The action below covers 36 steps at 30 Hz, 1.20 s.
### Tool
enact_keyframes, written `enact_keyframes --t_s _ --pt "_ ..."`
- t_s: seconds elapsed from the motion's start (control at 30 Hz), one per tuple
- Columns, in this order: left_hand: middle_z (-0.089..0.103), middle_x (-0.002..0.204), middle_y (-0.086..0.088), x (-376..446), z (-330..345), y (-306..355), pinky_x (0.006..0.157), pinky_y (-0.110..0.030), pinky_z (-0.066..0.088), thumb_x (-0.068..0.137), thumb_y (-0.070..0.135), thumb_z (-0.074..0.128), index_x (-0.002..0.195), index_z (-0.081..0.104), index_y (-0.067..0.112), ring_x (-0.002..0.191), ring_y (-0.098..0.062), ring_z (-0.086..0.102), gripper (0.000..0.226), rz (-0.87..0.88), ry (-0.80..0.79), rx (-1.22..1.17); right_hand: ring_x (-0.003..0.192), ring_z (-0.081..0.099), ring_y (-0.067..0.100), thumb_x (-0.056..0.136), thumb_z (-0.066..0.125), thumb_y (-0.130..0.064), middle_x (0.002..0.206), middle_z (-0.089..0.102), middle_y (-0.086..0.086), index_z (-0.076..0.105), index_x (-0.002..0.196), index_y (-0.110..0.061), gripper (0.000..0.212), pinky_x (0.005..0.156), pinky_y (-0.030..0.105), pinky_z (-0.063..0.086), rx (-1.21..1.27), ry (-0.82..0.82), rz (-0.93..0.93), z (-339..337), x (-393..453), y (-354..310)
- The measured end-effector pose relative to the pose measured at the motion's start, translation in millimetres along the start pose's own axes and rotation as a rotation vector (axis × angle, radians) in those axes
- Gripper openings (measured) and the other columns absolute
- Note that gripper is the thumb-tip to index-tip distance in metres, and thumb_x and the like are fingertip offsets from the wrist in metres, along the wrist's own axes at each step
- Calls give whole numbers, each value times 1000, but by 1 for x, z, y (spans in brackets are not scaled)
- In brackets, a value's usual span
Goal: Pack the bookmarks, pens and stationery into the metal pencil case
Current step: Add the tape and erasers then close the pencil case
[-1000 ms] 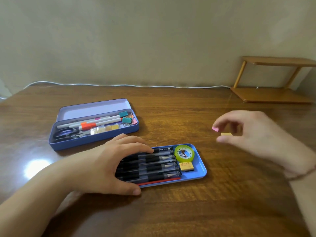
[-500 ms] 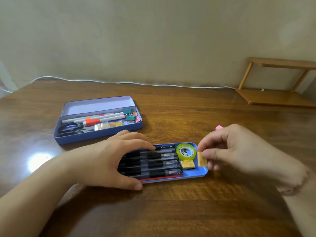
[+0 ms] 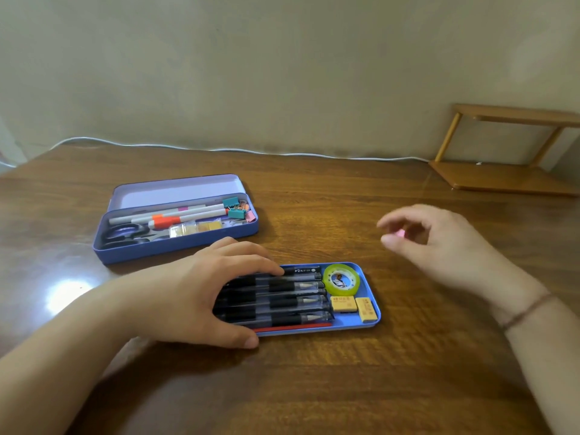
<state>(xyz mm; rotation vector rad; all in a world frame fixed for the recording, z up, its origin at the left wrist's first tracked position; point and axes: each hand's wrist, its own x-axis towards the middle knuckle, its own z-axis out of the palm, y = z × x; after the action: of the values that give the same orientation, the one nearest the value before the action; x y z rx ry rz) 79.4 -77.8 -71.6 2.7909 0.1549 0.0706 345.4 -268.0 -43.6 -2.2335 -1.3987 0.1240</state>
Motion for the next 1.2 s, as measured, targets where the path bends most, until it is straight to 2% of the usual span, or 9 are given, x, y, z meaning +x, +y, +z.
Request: enact_keyframes --t_s 0.07,0.1,0.27,0.33,0.43,0.6,0.97,1.1,1.2 --pt "30 139 38 0 0 0 112 -20 34 68 74 68 137 36 53 136 7 28 80 -1 2 -5 129 41 15 90 62 -30 140 48 -8 55 128 -37 39 106 40 38 -155 -48 117 2 9 17" --pt "30 138 38 0 0 0 112 -19 33 68 74 68 137 36 53 135 8 27 80 -1 3 -5 134 35 18 92 60 -29 144 44 -8 53 132 -35 42 109 41 34 -201 -103 160 5 12 24" --pt "30 139 37 0 1 0 113 -20 32 68 74 68 137 36 53 136 7 27 79 -8 4 -8 91 54 7 88 66 -19 109 65 -6 69 103 -31 19 80 22 42 -229 -38 103 7 12 25" --pt "30 138 38 0 0 0 113 -21 33 68 74 68 137 35 54 136 7 27 79 -11 5 -4 86 58 3 86 69 -21 101 68 -13 68 98 -36 19 76 19 45 -190 -61 -13 4 1 10" --pt "32 137 37 0 -1 -2 113 -22 34 69 73 69 138 36 52 136 5 28 79 -16 14 -1 86 65 5 80 76 -21 87 72 -16 71 95 -35 21 74 15 49 104 -192 -252 1 -23 -26" --pt "32 136 36 -1 -1 -3 111 -18 33 69 71 70 137 36 52 134 7 28 78 -22 16 5 92 64 2 77 79 -21 89 70 -16 72 88 -32 17 80 17 47 76 -273 -431 14 -31 -45" --pt "30 137 38 -1 -3 -2 111 -22 36 70 71 69 137 34 55 135 7 27 77 -22 -9 -5 114 45 -4 82 70 -40 108 58 -26 69 101 -36 20 90 18 45 -84 -335 -389 14 -30 -40" --pt "30 137 38 -1 -2 -2 111 -24 38 70 72 68 137 34 55 135 5 28 77 -24 -7 0 107 49 -1 85 63 -48 103 57 -24 67 110 -39 27 88 27 47 -113 -309 -379 10 -29 -38" --pt "31 137 37 -1 -2 -2 110 -23 37 71 71 69 138 35 53 135 5 28 77 -22 -2 4 105 46 -2 87 57 -51 104 57 -23 64 115 -40 31 86 25 47 -172 -350 -374 13 -29 -38"
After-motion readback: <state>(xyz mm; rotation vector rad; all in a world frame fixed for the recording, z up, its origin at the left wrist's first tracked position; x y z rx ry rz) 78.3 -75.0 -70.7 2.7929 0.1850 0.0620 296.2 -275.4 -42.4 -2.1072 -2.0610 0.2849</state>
